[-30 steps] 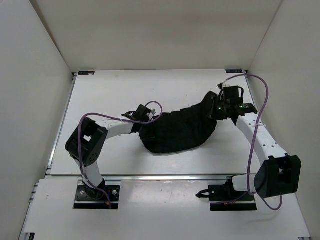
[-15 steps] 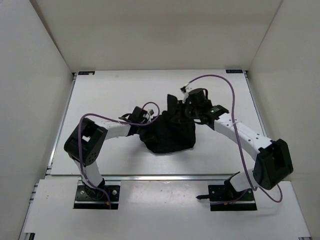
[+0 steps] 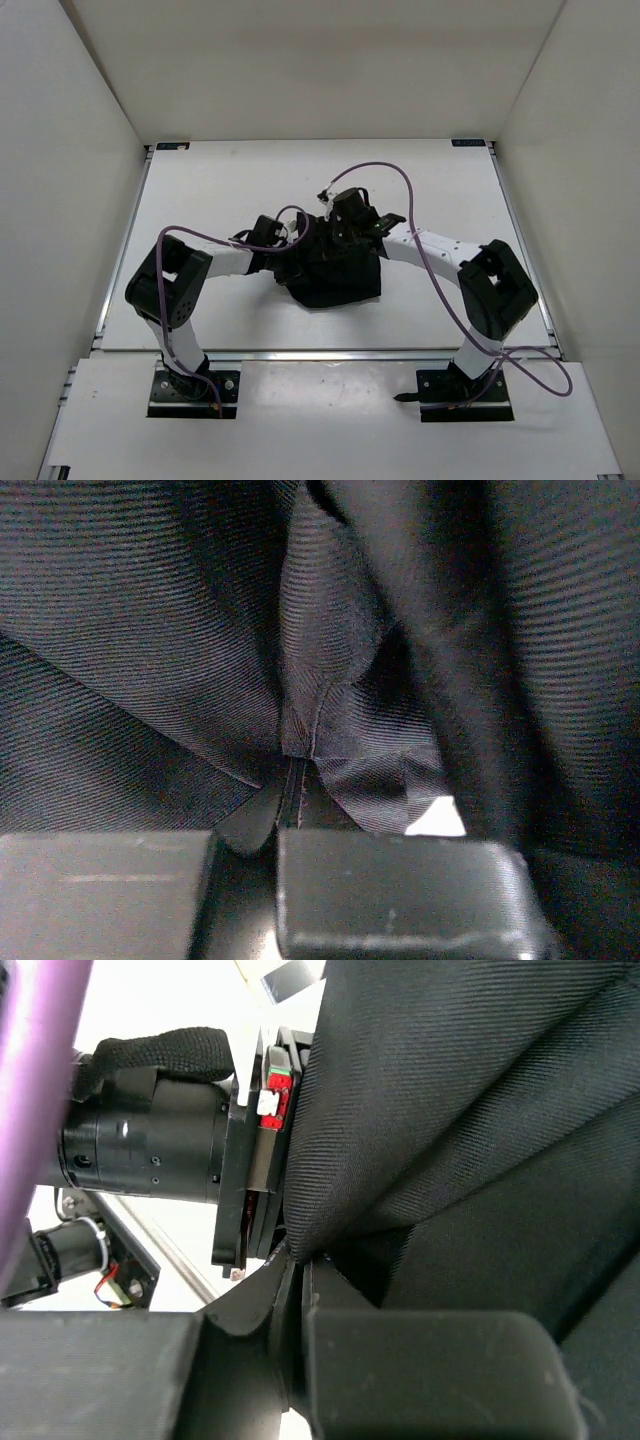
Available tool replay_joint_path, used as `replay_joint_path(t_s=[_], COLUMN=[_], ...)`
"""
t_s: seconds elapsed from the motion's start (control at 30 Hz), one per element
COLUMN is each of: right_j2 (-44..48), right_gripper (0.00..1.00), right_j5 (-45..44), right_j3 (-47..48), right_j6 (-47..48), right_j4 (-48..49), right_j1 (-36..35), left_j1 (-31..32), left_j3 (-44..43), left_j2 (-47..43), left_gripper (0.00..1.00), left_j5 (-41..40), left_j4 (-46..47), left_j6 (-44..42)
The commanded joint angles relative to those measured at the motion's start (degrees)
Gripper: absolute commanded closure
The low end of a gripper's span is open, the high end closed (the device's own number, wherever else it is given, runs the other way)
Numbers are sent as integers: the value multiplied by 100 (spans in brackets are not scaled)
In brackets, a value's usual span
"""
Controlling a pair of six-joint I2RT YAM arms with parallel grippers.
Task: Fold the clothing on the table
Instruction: Fold the skirt
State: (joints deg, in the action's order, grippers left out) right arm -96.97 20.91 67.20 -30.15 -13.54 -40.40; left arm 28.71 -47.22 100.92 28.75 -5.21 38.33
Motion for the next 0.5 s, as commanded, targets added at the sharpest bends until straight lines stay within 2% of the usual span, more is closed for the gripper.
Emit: replay_joint_path(t_s=[0.0, 0.1, 0.13, 0.23, 0.3, 0.47], right_j2=[-112, -278, -322, -244, -51, 581], right_gripper=[100, 100, 96, 72, 63, 56], right_j5=[510, 660, 765, 757, 548, 284], right_j3=[179, 206, 249, 285, 399, 522], right_j6=[-228, -281, -263, -194, -88, 97], right_j4=[659, 695, 651, 572, 370, -192], right_j1=[-47, -82, -82, -56, -38, 356], left_j1=[-111, -164, -207, -269, -339, -646], left_j3=[319, 319, 336, 372, 363, 363], left_j2=[94, 156, 130, 77, -2, -520], left_gripper=[100, 100, 100, 100, 100, 100], left_j5=[-239, -142, -116, -72, -37, 70], left_j4=[-314, -287, -340, -261, -313, -515], left_j6=[-89, -123, -106, -115, -124, -185])
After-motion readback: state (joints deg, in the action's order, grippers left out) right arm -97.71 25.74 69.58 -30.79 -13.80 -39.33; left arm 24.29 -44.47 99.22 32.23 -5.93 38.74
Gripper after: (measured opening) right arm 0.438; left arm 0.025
